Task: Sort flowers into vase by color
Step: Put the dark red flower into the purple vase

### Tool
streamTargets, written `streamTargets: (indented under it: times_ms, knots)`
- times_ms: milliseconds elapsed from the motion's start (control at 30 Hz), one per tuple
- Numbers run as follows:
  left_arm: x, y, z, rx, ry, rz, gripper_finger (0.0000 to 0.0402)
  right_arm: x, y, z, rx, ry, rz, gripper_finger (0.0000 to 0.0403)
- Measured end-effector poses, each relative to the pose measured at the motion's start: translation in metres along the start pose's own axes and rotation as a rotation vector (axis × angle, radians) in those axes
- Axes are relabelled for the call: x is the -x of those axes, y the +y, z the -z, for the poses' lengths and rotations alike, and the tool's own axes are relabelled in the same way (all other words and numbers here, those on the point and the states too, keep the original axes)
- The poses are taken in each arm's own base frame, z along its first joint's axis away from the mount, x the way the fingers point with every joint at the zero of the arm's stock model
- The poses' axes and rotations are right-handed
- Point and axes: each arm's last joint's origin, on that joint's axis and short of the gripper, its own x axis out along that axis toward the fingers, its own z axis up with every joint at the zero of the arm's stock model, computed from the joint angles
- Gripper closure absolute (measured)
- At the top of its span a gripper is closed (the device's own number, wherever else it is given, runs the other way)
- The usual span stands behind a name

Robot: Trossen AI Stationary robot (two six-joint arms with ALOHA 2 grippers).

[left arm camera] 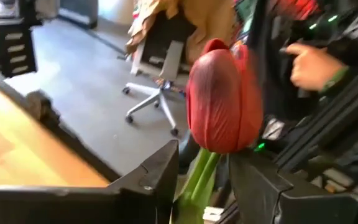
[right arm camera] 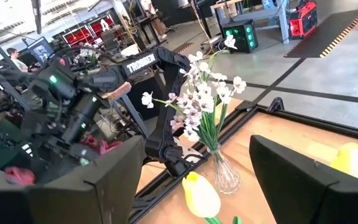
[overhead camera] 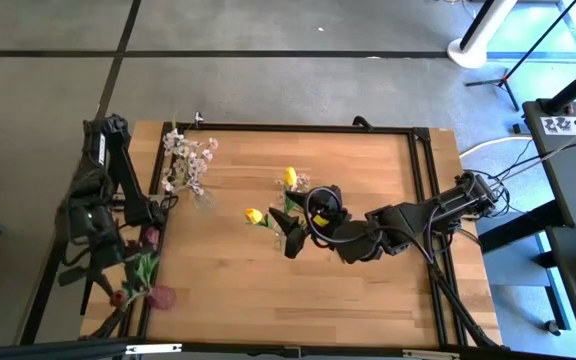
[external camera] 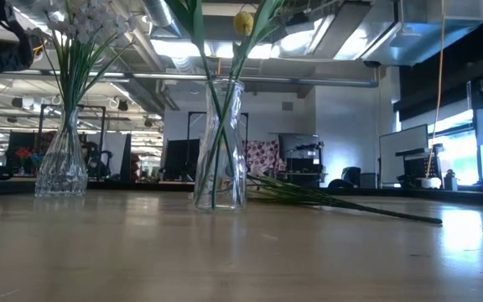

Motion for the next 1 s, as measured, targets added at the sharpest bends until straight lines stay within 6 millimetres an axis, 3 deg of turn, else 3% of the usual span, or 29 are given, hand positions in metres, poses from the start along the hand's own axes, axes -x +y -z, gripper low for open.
streamTargets:
  times_ms: [167, 500, 767, 1000]
  knots:
    - [0.008, -0.008, -0.017, -0.019, -0.036, 0.086, 0.0268, 0.0, 0.0, 0.0, 0.005, 0.001, 0.001, 0.0111]
    - [0.011, -0.016, -0.032, -0.01, -0.161, 0.225, 0.0267, 0.001, -0.008, 0.009, 0.045, 0.067, 0.058, 0.0111]
    - [-0.012, -0.008, -0.015, 0.028, 0.006, -0.004, 0.0267, 0.001, -0.013, 0.013, 0.04, 0.1, 0.087, 0.0111]
    - [-0.019, -0.005, -0.003, 0.06, 0.145, -0.042, 0.0261, 0.002, -0.016, 0.017, 0.061, 0.142, 0.092, 0.0111]
